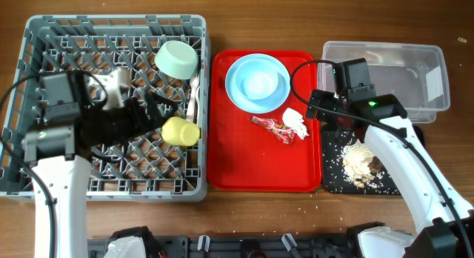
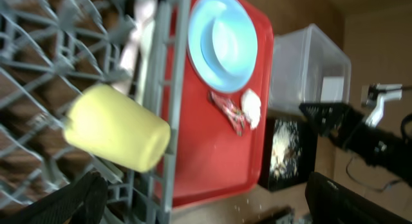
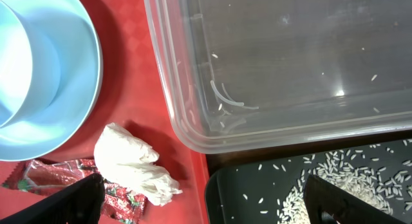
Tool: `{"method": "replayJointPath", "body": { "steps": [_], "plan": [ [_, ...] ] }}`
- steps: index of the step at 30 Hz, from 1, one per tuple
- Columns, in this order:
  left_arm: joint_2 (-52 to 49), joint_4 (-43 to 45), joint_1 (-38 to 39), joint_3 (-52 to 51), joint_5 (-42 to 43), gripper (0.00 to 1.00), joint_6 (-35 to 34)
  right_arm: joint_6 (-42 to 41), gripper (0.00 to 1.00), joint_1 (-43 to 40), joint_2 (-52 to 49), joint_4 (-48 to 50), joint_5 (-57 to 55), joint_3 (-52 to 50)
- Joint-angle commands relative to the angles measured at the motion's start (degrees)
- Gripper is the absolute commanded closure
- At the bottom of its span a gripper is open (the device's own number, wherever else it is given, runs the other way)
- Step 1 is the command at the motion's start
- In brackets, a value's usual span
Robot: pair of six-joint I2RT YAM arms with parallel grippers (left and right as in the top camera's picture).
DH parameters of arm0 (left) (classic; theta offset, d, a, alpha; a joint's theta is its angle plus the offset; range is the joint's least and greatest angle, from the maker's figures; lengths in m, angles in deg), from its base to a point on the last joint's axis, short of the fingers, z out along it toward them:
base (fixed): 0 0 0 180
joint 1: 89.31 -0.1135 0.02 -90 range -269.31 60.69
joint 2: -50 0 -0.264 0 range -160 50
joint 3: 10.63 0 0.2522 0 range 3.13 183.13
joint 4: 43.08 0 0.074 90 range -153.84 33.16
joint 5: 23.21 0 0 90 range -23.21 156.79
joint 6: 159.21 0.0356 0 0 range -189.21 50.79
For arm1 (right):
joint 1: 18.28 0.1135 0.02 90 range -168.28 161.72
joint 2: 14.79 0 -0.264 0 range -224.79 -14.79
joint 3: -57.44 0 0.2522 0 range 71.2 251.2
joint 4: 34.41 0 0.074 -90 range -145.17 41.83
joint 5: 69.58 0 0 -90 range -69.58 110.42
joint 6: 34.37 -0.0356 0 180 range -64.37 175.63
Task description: Sort waste into correct bins and load items into the dishwasher rack
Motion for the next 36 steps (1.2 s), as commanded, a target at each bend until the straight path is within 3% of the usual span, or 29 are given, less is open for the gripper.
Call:
{"method": "replayJointPath", "body": {
  "steps": [1, 2, 3, 4, 11, 20, 25, 30, 33, 36],
  "plan": [
    [-2.1, -0.8, 6.1, -0.1, -0.7, 0.00, -2.1, 0.3, 0.00, -0.2, -0.3, 0.1, -1.2, 0.7],
    [-2.9, -0.6, 8.1, -0.5, -1.0, 0.10, -2.0, 0.3, 0.00, -0.2, -0.3, 0.1, -1.2, 0.7],
    [-3.7, -0.3, 10.0, -0.8, -3.0, 0.76, -2.1, 0.3, 0.00, -0.2, -0.3, 0.1, -1.2, 0.7],
    [-4.8, -0.1, 12.3, -0.9, -6.8, 0.96, -2.6, 0.3, 0.00, -0.2, -0.3, 0.1, -1.2, 0.7],
    [-13.2, 3.3, 22.8, -0.9, -24.6, 0.96, -11.4, 0.3, 0.00, -0.2, -0.3, 0.3, -1.2, 0.7],
    [-14.6, 2.4, 23.2, -0.8, -45.1, 0.96, -13.0, 0.3, 0.00, -0.2, -0.3, 0.3, -1.2, 0.7],
    [-13.7, 2.3, 23.1, -0.3, -37.7, 0.96, -14.4, 0.3, 0.00, -0.2, -0.3, 0.3, -1.2, 0.7],
    [-11.2, 2.7, 23.1, -0.3, -18.3, 0.96, -8.0, 0.3, 0.00, -0.2, -0.3, 0.3, -1.2, 0.7],
    [-11.7, 2.2, 23.2, -1.1, -18.1, 0.96, -8.0, 0.3, 0.00, -0.2, -0.3, 0.3, -1.2, 0.7],
    [-12.6, 2.5, 23.2, -3.7, -23.1, 0.96, -8.2, 0.3, 0.00, -0.2, -0.3, 0.3, -1.2, 0.7]
  ]
}}
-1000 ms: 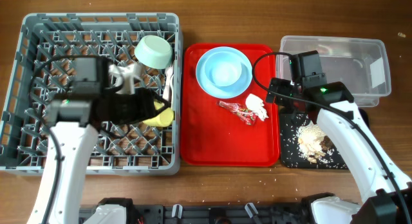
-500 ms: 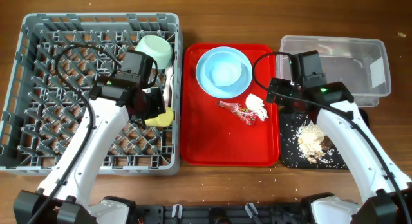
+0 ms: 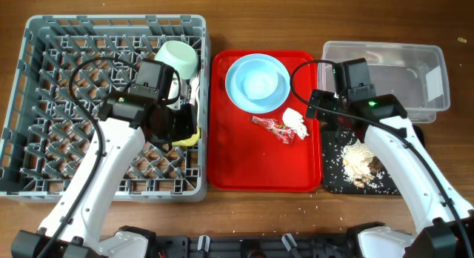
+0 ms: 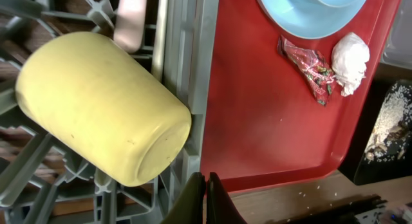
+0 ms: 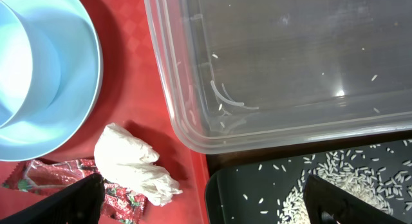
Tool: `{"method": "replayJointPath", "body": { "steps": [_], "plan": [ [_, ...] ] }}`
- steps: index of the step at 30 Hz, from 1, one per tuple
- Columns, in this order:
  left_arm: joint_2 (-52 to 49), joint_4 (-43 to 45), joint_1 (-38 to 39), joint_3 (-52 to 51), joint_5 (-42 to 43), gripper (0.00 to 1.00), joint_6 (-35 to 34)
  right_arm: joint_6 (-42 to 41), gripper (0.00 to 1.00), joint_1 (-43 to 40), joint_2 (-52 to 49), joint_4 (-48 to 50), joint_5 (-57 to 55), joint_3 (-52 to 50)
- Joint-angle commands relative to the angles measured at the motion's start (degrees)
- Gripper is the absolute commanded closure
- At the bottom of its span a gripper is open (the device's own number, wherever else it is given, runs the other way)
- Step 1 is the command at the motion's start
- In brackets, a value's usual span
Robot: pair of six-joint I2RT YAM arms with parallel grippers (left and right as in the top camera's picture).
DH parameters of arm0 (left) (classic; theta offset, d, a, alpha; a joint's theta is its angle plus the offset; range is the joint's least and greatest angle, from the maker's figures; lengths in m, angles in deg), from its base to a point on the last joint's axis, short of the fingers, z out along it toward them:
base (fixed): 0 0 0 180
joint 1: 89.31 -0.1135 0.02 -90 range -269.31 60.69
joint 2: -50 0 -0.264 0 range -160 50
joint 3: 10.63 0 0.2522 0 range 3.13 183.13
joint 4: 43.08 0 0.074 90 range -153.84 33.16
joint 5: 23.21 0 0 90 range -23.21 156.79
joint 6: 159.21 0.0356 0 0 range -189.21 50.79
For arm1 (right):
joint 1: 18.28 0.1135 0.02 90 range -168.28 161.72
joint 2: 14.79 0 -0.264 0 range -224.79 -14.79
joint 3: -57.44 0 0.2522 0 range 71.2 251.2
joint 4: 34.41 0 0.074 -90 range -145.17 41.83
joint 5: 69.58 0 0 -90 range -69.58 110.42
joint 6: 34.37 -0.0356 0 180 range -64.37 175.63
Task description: Sort waste into correct bins and load items into the dishwasher rack
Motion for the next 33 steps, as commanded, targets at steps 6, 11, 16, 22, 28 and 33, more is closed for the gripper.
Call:
{"method": "replayJointPath", "body": {
  "steps": [6, 11, 16, 22, 28, 33],
  "plan": [
    [-0.2, 5.6, -0.3, -5.5, -9.4, 0.96, -1.3, 0.3, 0.00, -0.2, -0.3, 0.3, -1.2, 0.7],
    [3.8, 4.7, -2.1, -0.7, -11.2, 0.96, -3.4, 0.3, 0.00, -0.2, -0.3, 0.3, -1.2, 0.7],
    [7.5, 3.3, -2.1, -0.4, -17.0, 0.96, -6.5, 0.3, 0.00, -0.2, -0.3, 0.3, -1.2, 0.7],
    [6.6, 3.4, -2.0, -0.8, -8.9, 0.96, -6.5, 0.3, 0.00, -0.2, -0.3, 0.3, -1.2, 0.7],
    [0.3, 5.4, -2.0, -3.7, -7.8, 0.96, -6.5, 0.3, 0.00, -0.2, -0.3, 0.3, -1.2, 0.7],
    [-2.6, 8.4, -2.0, -4.5, -5.5, 0.96, -6.4, 0.3, 0.00, -0.2, -0.3, 0.3, -1.2, 0.7]
  ]
}}
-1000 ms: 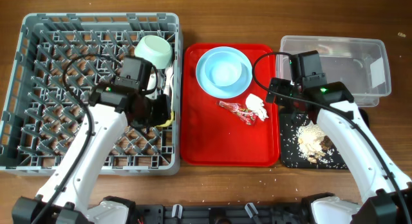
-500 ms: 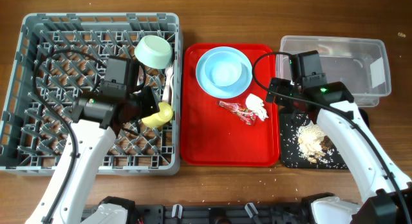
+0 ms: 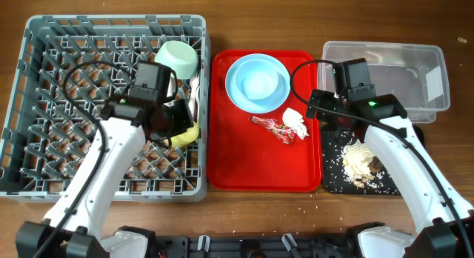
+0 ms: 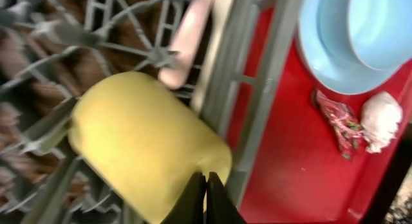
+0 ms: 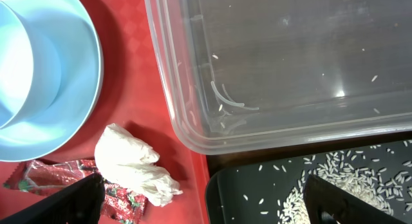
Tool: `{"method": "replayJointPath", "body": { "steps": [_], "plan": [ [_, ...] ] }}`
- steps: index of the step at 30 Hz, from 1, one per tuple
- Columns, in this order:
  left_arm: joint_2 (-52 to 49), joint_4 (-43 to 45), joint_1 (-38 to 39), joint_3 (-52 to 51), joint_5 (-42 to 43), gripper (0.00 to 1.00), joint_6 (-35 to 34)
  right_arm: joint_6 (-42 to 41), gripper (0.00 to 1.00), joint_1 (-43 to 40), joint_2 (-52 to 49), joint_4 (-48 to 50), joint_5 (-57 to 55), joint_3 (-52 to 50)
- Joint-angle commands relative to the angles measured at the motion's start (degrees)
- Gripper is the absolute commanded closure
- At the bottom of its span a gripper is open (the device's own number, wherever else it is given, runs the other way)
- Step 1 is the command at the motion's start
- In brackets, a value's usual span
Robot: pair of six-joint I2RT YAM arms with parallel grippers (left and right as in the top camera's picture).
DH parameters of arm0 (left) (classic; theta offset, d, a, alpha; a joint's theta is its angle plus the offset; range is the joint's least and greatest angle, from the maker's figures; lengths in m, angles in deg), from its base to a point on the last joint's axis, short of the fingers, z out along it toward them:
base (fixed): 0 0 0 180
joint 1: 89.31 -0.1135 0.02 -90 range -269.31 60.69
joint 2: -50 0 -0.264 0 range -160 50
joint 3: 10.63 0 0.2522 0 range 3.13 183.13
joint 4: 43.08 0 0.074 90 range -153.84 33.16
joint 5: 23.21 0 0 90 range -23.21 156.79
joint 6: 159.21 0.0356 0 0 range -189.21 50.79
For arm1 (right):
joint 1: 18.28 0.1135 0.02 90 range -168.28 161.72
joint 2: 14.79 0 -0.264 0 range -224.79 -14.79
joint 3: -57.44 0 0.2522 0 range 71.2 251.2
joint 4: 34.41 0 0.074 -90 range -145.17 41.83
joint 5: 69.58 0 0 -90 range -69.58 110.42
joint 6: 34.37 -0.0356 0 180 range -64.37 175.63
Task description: Sort waste into correct bins and load items into the dishwasher rack
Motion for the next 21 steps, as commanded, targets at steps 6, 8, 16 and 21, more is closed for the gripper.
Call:
{"method": "replayJointPath", "body": {
  "steps": [6, 8, 16, 21],
  "plan": [
    [-1.7, -2.1, -0.2, -1.0, -9.1, 0.96, -0.3, 0.3, 0.00, -0.2, -0.3, 0.2, -1.2, 0.7],
    [-1.6, -4.3, -0.2, -1.0, -13.7, 0.96, -0.3, 0.3, 0.00, -0.1, -0.3, 0.2, -1.2, 0.7],
    [3.9, -7.9, -0.2, 4.1, -14.5, 0.96, -0.7, 0.3, 0.00, -0.1, -0.3, 0.2, -1.2, 0.7],
    [9.7, -4.7, 0.7, 5.4, 0.0, 0.96, -1.7, 0.3, 0.00, -0.1, -0.3, 0.2, -1.2, 0.7]
  ]
}}
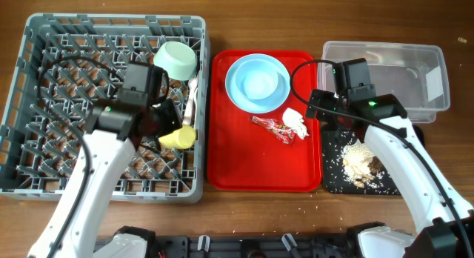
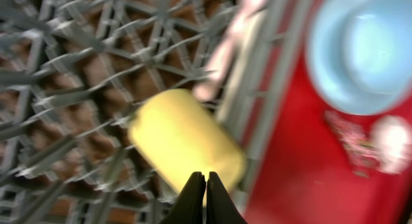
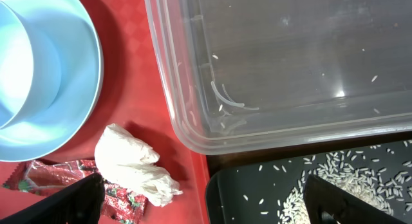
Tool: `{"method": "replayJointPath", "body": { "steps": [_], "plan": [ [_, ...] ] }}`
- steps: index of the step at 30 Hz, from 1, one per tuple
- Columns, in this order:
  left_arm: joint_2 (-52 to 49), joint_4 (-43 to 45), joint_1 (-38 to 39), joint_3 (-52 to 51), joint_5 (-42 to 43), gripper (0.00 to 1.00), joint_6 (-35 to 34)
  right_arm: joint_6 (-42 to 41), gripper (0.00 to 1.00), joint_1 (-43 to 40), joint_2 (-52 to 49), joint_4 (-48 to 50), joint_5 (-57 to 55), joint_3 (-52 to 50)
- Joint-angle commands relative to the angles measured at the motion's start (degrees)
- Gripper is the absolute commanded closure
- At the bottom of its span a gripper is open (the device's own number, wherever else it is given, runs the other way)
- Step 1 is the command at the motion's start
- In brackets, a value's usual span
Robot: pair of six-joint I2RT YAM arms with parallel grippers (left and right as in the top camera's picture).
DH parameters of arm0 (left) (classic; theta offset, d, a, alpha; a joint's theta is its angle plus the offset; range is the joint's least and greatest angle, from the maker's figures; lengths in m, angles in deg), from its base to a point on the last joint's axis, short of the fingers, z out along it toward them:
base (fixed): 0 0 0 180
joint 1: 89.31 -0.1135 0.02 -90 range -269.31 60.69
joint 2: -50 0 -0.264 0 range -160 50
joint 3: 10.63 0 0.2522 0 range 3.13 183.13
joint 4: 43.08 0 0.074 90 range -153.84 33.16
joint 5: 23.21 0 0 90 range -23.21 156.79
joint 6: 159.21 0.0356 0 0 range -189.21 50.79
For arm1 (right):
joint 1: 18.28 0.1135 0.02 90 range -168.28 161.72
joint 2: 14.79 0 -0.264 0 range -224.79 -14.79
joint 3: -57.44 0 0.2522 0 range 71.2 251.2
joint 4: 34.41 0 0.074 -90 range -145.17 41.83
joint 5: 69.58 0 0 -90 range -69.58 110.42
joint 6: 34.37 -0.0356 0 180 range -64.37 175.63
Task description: Sort waste into correct bins and load items into the dishwasher rack
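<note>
A yellow cup (image 1: 178, 137) lies on its side in the grey dishwasher rack (image 1: 44, 185), near the rack's right wall; it is blurred in the left wrist view (image 2: 183, 147). My left gripper (image 2: 206, 180) is shut and empty, just above the cup and apart from it. A green cup (image 1: 175, 58) and a pink spoon (image 1: 191, 95) also sit in the rack. On the red tray (image 1: 259, 169) are a blue bowl on a plate (image 1: 257, 81), a red wrapper (image 1: 272, 128) and a white tissue (image 3: 132, 165). My right gripper (image 3: 206, 208) hangs wide open over the tray's right edge.
A clear plastic bin (image 1: 392, 73) stands at the back right, a few rice grains inside. In front of it is a black tray (image 1: 337, 180) with rice and food scraps (image 1: 359, 160). The rack's raised walls and tines surround my left arm.
My left gripper, still shut, has drawn back from the yellow cup, which looks smaller in the wrist view. The cup stays in the rack. The right arm has not moved.
My left gripper was wide open over the yellow cup lying in the rack. Then it was shut and empty close to the cup by the rack's right wall, and stayed so. Now it is farther from the cup. The right gripper hung open throughout.
</note>
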Motion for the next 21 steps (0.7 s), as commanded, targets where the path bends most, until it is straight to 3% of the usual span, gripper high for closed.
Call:
{"method": "replayJointPath", "body": {
  "steps": [1, 4, 10, 12, 17, 21],
  "plan": [
    [3.0, 2.8, 1.3, 1.3, 9.7, 0.96, -1.0, 0.3, 0.00, -0.1, -0.3, 0.2, -1.2, 0.7],
    [2.6, 6.6, 5.3, 1.3, 10.3, 0.95, -1.0, 0.3, 0.00, -0.1, -0.3, 0.2, -1.2, 0.7],
    [-3.7, 20.5, 15.7, 1.8, 10.9, 0.78, -1.0, 0.3, 0.00, -0.1, -0.3, 0.2, -1.2, 0.7],
    [-10.4, 20.6, 17.1, 7.3, 12.2, 0.75, -0.9, 0.3, 0.00, -0.1, -0.3, 0.1, -1.2, 0.7],
    [-30.0, 8.8, 17.5, 32.6, 12.0, 0.74, 6.0, 0.3, 0.00, -0.1, -0.3, 0.3, -1.2, 0.7],
    [-40.2, 15.3, 20.3, 37.2, 7.0, 0.62, 8.3, 0.3, 0.00, -0.1, -0.3, 0.3, -1.2, 0.7]
  ]
}}
